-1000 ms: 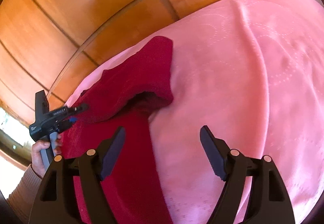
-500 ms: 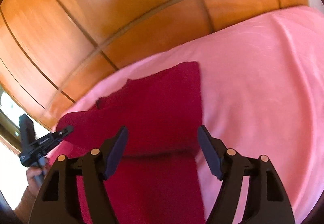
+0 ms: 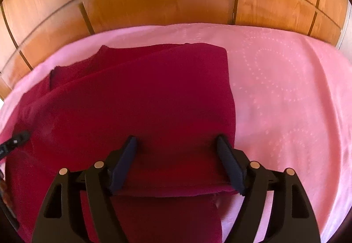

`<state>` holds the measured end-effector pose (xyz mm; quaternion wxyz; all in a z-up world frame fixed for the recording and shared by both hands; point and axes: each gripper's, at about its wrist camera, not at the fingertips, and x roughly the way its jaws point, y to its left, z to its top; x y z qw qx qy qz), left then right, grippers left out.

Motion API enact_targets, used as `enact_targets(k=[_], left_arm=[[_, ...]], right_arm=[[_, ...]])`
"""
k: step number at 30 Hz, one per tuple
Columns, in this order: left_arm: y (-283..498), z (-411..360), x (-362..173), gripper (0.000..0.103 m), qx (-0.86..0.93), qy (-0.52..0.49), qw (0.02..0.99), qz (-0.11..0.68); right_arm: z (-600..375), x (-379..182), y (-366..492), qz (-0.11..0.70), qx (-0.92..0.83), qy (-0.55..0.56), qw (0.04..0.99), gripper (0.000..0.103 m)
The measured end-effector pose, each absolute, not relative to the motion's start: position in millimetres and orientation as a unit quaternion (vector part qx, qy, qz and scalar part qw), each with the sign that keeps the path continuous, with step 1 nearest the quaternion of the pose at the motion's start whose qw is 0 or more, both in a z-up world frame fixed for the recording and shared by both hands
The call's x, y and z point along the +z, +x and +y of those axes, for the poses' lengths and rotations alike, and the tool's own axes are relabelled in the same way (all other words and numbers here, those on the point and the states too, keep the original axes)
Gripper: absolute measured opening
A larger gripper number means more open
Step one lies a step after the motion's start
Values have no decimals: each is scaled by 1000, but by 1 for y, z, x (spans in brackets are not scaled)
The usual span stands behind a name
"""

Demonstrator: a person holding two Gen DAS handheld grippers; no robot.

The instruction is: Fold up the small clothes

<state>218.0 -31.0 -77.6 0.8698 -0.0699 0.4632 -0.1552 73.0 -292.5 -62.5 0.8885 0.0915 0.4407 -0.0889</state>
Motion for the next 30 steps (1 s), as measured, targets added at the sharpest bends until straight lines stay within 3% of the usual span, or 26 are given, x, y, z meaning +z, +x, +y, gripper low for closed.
enact_targets(k=[8, 17, 30], left_arm=[[162, 30, -57, 79, -110, -116, 885, 436], [96, 150, -57, 99, -34, -223, 880, 417], [52, 370, -61, 99, 129, -439, 823, 336]], right_arm=[[-249, -41, 19, 402, -69, 67, 911, 91], [-196, -78, -16, 426, -30, 38, 903, 101], [-192, -84, -26, 404, -38, 56, 912, 101]])
